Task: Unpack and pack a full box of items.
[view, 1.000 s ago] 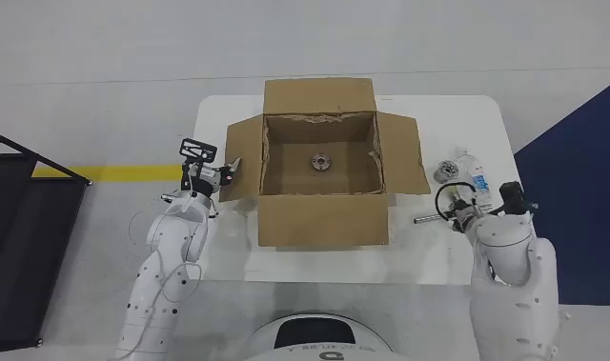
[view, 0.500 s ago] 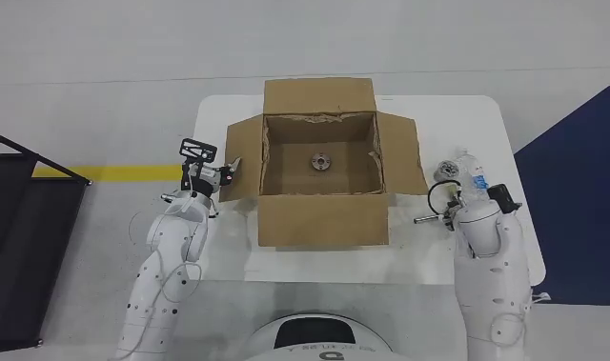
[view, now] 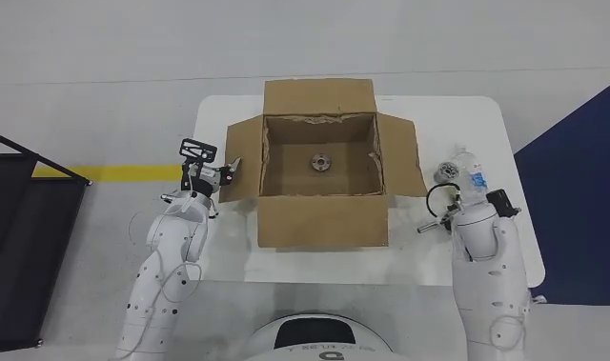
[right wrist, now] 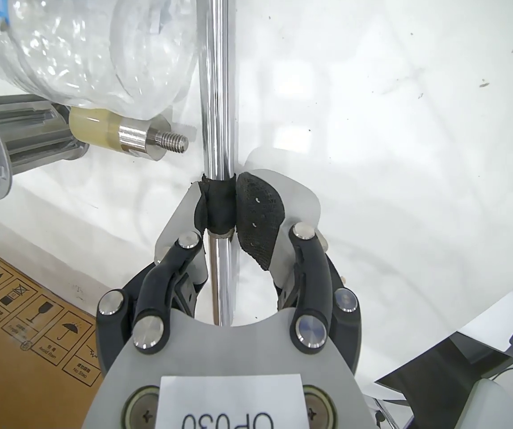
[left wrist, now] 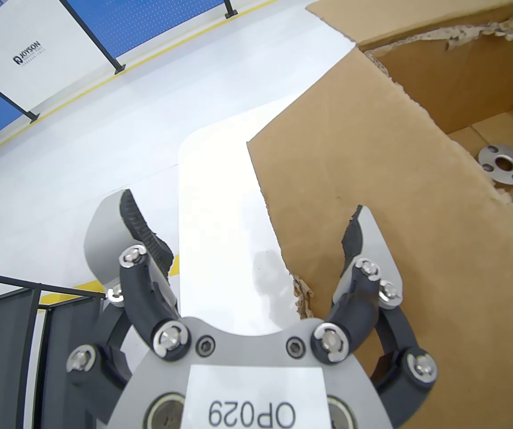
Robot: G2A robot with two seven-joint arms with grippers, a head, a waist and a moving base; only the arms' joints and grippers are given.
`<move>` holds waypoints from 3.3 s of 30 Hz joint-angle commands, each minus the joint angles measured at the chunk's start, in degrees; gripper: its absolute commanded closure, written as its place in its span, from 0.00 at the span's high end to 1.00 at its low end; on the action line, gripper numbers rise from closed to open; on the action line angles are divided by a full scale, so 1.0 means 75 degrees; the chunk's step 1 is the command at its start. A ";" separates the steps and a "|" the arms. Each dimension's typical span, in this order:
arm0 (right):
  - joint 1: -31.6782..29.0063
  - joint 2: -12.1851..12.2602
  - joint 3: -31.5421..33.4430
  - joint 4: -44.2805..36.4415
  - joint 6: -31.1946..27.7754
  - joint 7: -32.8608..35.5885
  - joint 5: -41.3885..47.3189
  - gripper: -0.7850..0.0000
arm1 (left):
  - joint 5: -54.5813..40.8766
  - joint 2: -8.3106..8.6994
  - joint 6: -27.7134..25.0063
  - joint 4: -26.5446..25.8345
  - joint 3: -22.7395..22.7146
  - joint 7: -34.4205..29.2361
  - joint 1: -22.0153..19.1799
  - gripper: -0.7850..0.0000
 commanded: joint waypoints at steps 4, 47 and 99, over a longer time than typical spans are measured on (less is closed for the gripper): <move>-0.0604 -0.0032 0.0226 -0.0847 -0.0001 -0.0019 0.0211 0.00 | 0.0000 0.0000 0.0000 0.0000 0.0000 0.0000 0.0000 1.00; -0.0591 -0.0543 0.0295 -0.0713 -0.0001 -0.1059 0.0191 0.33 | 0.0000 0.0000 0.0000 0.0000 0.0000 0.0000 0.0000 1.00; -0.1211 -0.1387 -0.3548 -0.4764 -0.3704 -0.2936 0.0241 0.00 | 0.0000 0.0000 0.0000 0.0000 0.0000 0.0000 0.0000 1.00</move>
